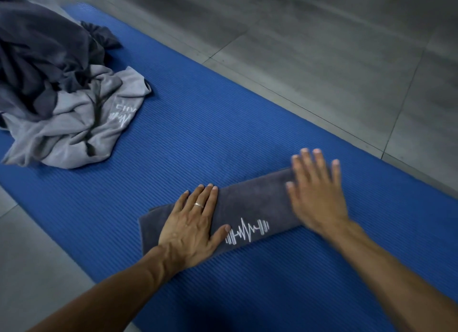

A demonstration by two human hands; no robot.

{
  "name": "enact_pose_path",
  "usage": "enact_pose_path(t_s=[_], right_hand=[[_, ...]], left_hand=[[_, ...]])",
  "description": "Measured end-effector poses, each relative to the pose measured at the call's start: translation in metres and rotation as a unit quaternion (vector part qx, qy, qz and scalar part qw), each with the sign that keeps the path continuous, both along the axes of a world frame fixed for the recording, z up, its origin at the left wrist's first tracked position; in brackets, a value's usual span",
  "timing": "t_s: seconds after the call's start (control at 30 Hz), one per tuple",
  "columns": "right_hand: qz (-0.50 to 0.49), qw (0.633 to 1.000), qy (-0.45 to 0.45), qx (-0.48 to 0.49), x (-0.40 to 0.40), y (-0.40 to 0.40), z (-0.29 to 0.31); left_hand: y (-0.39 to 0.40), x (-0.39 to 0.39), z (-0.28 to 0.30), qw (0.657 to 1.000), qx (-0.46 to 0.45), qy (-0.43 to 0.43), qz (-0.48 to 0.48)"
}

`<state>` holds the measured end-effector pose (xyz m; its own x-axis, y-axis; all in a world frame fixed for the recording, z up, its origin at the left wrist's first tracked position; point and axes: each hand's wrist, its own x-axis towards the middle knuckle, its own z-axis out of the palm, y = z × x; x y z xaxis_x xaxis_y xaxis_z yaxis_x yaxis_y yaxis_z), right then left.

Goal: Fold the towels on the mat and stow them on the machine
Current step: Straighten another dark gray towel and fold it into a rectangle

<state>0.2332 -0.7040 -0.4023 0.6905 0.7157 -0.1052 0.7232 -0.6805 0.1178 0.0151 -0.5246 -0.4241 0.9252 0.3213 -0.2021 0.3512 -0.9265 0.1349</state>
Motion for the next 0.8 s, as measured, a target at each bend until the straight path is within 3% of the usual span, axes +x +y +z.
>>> enact_pose_path(t_s=[0.13,0.27,0.4,0.57,0.67,0.8], right_hand=[[0.147,0.98,0.135,0.013,-0.073,0.029,-0.013],[0.087,0.992,0.082,-0.038,-0.017,-0.011,-0.012],[-0.003,0.989,0.073,-0.126,0.009,-0.025,0.002],[0.022,0.995,0.071,-0.07,-0.045,0.019,0.029],[0.09,0.99,0.105,-0.028,-0.091,0.036,0.04],[0.106,0.982,0.152,0.032,-0.133,0.044,0.044]], left_hand=[[0.001,-0.003,-0.002,1.0,-0.007,-0.012,-0.011],[0.017,-0.018,-0.005,0.998,0.004,-0.032,-0.052],[0.037,-0.042,-0.007,0.999,0.031,-0.03,-0.012],[0.051,-0.063,0.008,0.996,0.035,-0.073,0.024],[0.063,-0.06,0.021,0.993,-0.07,-0.029,0.092],[0.076,-0.051,0.036,0.956,-0.242,0.039,0.161]])
